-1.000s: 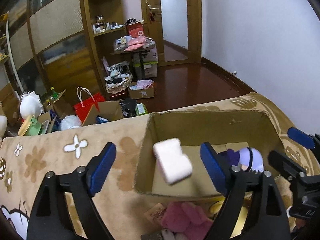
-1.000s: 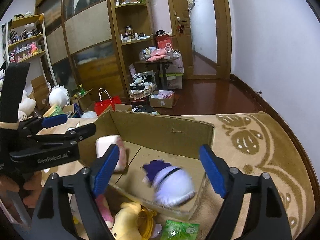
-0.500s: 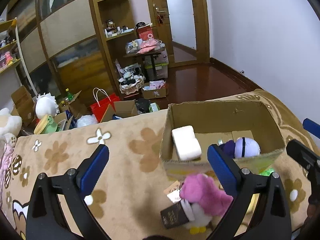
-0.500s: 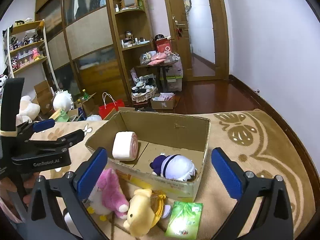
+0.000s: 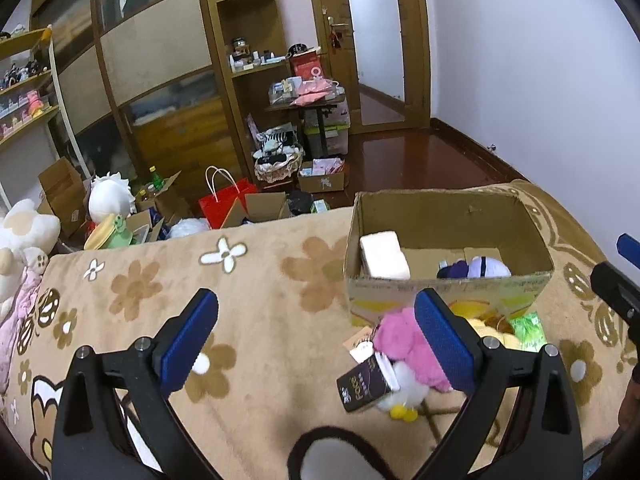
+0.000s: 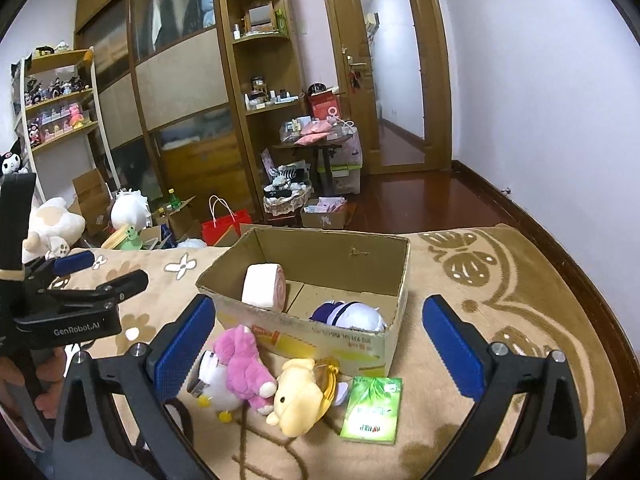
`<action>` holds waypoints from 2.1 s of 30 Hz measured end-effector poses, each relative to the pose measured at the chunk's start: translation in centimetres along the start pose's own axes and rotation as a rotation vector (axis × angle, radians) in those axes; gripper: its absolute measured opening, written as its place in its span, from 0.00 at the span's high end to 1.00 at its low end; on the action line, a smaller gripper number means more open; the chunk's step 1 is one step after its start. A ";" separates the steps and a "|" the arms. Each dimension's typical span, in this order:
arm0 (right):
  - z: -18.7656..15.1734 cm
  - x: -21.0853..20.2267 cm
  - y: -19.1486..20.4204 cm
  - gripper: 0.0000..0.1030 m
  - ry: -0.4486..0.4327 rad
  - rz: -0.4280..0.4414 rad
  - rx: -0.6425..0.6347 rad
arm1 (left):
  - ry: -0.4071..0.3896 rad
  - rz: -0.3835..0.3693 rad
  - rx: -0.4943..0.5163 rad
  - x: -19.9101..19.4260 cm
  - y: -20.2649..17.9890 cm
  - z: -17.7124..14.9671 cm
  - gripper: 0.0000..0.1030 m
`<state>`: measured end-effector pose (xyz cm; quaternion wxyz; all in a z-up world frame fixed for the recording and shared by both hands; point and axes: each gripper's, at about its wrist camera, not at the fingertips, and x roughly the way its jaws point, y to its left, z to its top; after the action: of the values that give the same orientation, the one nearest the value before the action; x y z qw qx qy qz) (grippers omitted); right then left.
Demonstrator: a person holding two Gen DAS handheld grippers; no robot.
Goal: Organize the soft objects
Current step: 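Grasp the black Face tissue pack with left tool while right tool grasps yellow dog plush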
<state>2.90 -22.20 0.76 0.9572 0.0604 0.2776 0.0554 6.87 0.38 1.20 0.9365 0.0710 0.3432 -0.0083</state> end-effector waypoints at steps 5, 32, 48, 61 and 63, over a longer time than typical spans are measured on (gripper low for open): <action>-0.6 -0.2 -0.1 0.00 0.009 -0.008 0.000 | 0.011 0.021 -0.008 0.0 0.2 -0.5 0.05; -3.9 5.6 -0.9 0.00 0.157 -0.017 -0.024 | 0.323 -0.072 -0.075 9.7 0.3 -2.8 0.05; -5.7 8.9 0.3 0.00 0.254 0.017 -0.045 | 0.495 -0.054 -0.041 13.7 -1.2 -4.6 0.05; -6.7 10.7 0.6 0.00 0.307 0.029 -0.044 | 0.592 -0.093 -0.068 15.7 -1.5 -5.8 0.05; -6.9 10.8 0.8 0.00 0.316 0.034 -0.052 | 0.602 -0.101 -0.074 15.9 -1.4 -6.0 0.05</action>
<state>8.25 -19.32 -10.56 0.9018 0.0306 0.4220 0.0875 15.05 0.33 -13.76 0.7930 0.0191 0.6086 -0.0209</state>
